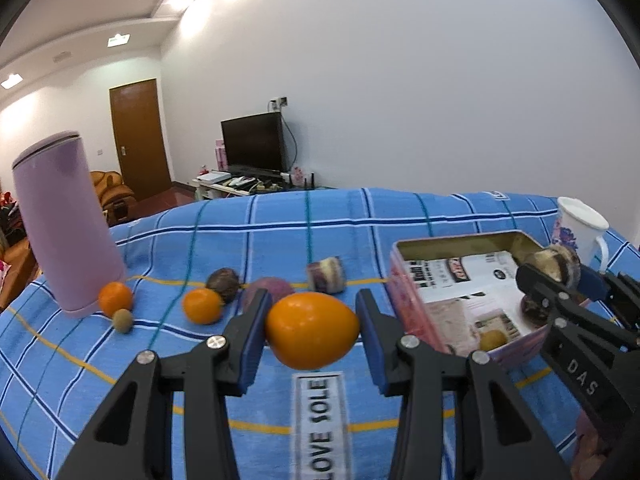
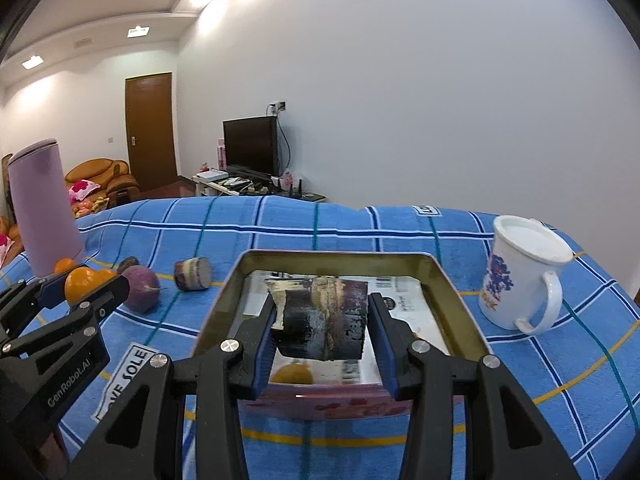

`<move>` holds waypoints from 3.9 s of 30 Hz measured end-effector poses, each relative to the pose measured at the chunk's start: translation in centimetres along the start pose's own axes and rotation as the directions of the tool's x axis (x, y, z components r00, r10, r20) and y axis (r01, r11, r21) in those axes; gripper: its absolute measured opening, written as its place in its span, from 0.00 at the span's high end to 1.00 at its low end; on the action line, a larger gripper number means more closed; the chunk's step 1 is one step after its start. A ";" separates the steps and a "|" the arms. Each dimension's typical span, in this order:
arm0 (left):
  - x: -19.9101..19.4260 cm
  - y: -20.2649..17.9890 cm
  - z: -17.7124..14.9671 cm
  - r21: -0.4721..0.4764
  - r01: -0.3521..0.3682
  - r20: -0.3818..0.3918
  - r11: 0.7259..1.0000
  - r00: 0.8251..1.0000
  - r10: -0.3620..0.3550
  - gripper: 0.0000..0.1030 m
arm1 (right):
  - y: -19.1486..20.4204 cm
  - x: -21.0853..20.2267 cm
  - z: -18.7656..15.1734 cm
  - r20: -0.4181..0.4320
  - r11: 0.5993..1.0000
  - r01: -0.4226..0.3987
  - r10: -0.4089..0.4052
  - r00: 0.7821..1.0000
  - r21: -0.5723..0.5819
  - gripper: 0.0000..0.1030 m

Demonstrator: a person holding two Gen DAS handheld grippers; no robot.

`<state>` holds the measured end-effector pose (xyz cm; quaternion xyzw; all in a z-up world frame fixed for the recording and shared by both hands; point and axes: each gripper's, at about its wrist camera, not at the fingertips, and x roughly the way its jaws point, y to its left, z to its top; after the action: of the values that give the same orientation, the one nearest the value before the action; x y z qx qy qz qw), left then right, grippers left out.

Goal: Organize fruits
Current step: 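Lower the root piece into the tin with the right tool while the left tool holds the orange above it, then open both tools to release the root piece and mandarin, then withdraw from the tin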

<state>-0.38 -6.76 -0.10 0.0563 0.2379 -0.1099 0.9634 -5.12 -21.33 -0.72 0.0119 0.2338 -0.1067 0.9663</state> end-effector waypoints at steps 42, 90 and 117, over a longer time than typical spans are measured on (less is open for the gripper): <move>6.4 -9.7 2.5 0.042 0.053 -0.114 0.998 0.992 -0.048 0.56 | -6.6 7.0 1.9 -0.180 0.999 0.008 -0.002 0.984 0.033 0.56; 3.5 -4.7 3.1 -0.132 -0.011 0.045 0.991 0.999 0.017 0.00 | -9.0 6.4 1.9 -0.139 0.962 -0.175 0.207 0.968 0.211 0.30; 2.0 -4.7 2.0 -0.067 -0.177 0.135 0.982 0.973 0.185 0.00 | -7.3 2.7 2.3 0.025 0.995 0.059 -0.061 0.998 0.080 0.30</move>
<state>1.14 -12.00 0.48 0.0438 0.1661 -0.0187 0.9850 -3.27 -29.21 0.25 0.0415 0.2161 -0.1450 0.9646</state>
